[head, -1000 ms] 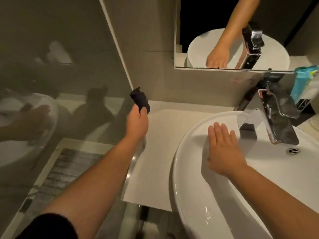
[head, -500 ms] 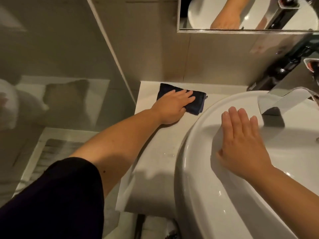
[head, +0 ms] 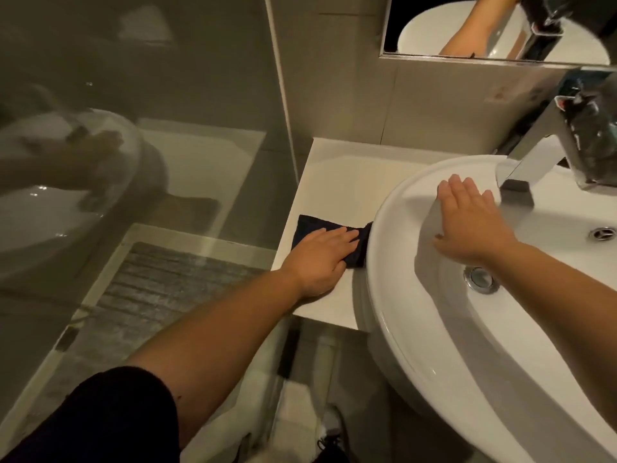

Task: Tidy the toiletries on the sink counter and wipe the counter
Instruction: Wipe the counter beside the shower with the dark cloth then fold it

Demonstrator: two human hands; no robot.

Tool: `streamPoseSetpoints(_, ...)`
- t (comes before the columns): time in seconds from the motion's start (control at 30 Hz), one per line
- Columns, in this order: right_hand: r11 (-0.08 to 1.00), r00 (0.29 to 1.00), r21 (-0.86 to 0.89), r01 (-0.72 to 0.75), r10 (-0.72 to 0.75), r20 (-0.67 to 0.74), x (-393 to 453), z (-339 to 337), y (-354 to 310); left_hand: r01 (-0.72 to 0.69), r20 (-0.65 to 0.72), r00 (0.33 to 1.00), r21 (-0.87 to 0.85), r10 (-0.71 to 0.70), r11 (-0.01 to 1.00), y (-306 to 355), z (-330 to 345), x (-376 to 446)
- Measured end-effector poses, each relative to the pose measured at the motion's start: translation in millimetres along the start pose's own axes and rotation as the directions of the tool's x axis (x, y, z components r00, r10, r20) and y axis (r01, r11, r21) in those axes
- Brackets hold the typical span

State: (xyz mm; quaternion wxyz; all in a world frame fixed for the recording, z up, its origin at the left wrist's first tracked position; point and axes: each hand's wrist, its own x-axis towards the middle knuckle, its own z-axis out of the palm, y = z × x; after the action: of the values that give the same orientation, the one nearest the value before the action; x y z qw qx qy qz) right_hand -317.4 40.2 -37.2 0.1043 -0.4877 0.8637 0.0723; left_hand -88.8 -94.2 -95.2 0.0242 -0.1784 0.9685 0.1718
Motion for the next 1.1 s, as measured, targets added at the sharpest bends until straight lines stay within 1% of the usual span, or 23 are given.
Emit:
streamPoseSetpoints(0.1,0.996,1.0,0.09,0.025,-0.025,0.004,-32.9,-5.2,-3.4,0.027,-0.002,1.0,-0.025,-0.027,0.999,21.9,3.9,-44.8)
streamPoseSetpoints(0.2,0.974,0.995,0.214,0.069,-0.053,-0.081,-87.4,1.5,-10.2,0.095,0.005,0.995,-0.078,-0.095,0.992,47.5,5.4,-80.5)
streamPoseSetpoints(0.3,0.913,0.998,0.405,0.048,-0.024,-0.063,-144.2,9.3,-16.5,0.195,0.055,0.981,-0.181,-0.188,0.964,73.8,3.9,-109.6)
streamPoseSetpoints(0.33,0.884,0.998,0.465,0.041,-0.019,-0.052,-162.4,11.5,-18.1,0.24,0.083,0.97,-0.243,-0.227,0.94,82.2,2.6,-118.2)
streamPoseSetpoints(0.37,0.854,0.998,0.518,0.046,-0.022,-0.054,-179.7,12.7,-19.4,0.297,0.11,0.955,-0.324,-0.276,0.898,90.6,-0.2,-126.6)
streamPoseSetpoints(0.4,0.82,0.998,0.57,0.057,-0.027,-0.06,-196.3,12.6,-21.1,0.356,0.137,0.934,-0.424,-0.329,0.833,100.0,-4.5,-134.7)
streamPoseSetpoints(0.47,0.743,0.997,0.665,0.078,-0.046,-0.066,-227.6,9.5,-24.1,0.42,0.184,0.899,-0.615,-0.397,0.668,122.9,-12.3,-149.7)
streamPoseSetpoints(0.5,0.711,0.996,0.699,0.083,-0.066,-0.051,-240.6,7.3,-25.2,0.425,0.188,0.892,-0.662,-0.412,0.618,137.0,-17.5,-156.3)
streamPoseSetpoints(0.57,0.649,0.995,0.758,0.066,-0.103,0.001,-260.6,0.9,-26.7,0.403,0.157,0.892,-0.703,-0.424,0.587,165.0,-27.6,-167.7)
streamPoseSetpoints(0.63,0.57,0.994,0.822,0.001,-0.089,0.061,-275.2,-8.7,-26.2,0.38,0.124,0.899,-0.699,-0.421,0.606,193.3,-37.7,-175.9)
streamPoseSetpoints(0.67,0.506,0.992,0.86,-0.062,-0.064,0.109,-280.9,-14.9,-25.1,0.368,0.111,0.906,-0.685,-0.408,0.629,208.3,-43.1,-179.3)
streamPoseSetpoints(0.7,0.414,0.984,0.9,-0.137,-0.045,0.17,-286.4,-21.8,-23.5,0.355,0.092,0.913,-0.659,-0.397,0.663,222.5,-48.2,-182.7)
streamPoseSetpoints(0.73,0.301,0.967,0.927,-0.225,-0.046,0.25,-292.9,-28.8,-22.2,0.332,0.058,0.923,-0.622,-0.381,0.709,237.2,-53.5,-185.8)
streamPoseSetpoints(0.8,0.052,0.919,0.924,-0.379,-0.098,0.382,-310.0,-40.7,-20.8,0.259,-0.045,0.944,-0.511,-0.327,0.82,264.6,-63.1,-194.3)
streamPoseSetpoints(0.83,-0.053,0.905,0.907,-0.417,-0.115,0.41,-318.5,-45.7,-20.4,0.223,-0.1,0.952,-0.425,-0.29,0.877,276.7,-65.2,-198.7)
streamPoseSetpoints(0.87,-0.145,0.903,0.893,-0.426,-0.122,0.411,-326.3,-50.4,-19.5,0.192,-0.148,0.957,-0.326,-0.25,0.926,287.2,-65.1,-203.0)
streamPoseSetpoints(0.93,-0.288,0.926,0.88,-0.378,-0.092,0.367,-340.0,-58.9,-17.0,0.132,-0.227,0.959,-0.17,-0.169,0.977,306.4,-62.3,-210.5)
streamPoseSetpoints(0.97,-0.313,0.939,0.886,-0.341,-0.071,0.337,-346.5,-63.3,-15.2,0.097,-0.262,0.957,-0.125,-0.127,0.987,314.6,-60.2,-213.8)
streamPoseSetpoints(1.0,-0.301,0.952,0.904,-0.304,-0.052,0.302,-352.4,-66.6,-12.7,0.073,-0.275,0.957,-0.089,-0.095,0.993,320.5,-57.6,-216.6)
streamPoseSetpoints(1.07,-0.192,0.972,0.953,-0.234,-0.021,0.234,-362.8,-70.2,-6.3,0.027,-0.256,0.966,-0.05,-0.039,0.998,326.3,-54.7,-222.0)
streamPoseSetpoints(1.1,-0.135,0.979,0.97,-0.204,-0.006,0.205,-367.6,-70.3,-1.9,-0.008,-0.242,0.97,-0.063,-0.007,0.998,328.0,-54.4,-225.8)
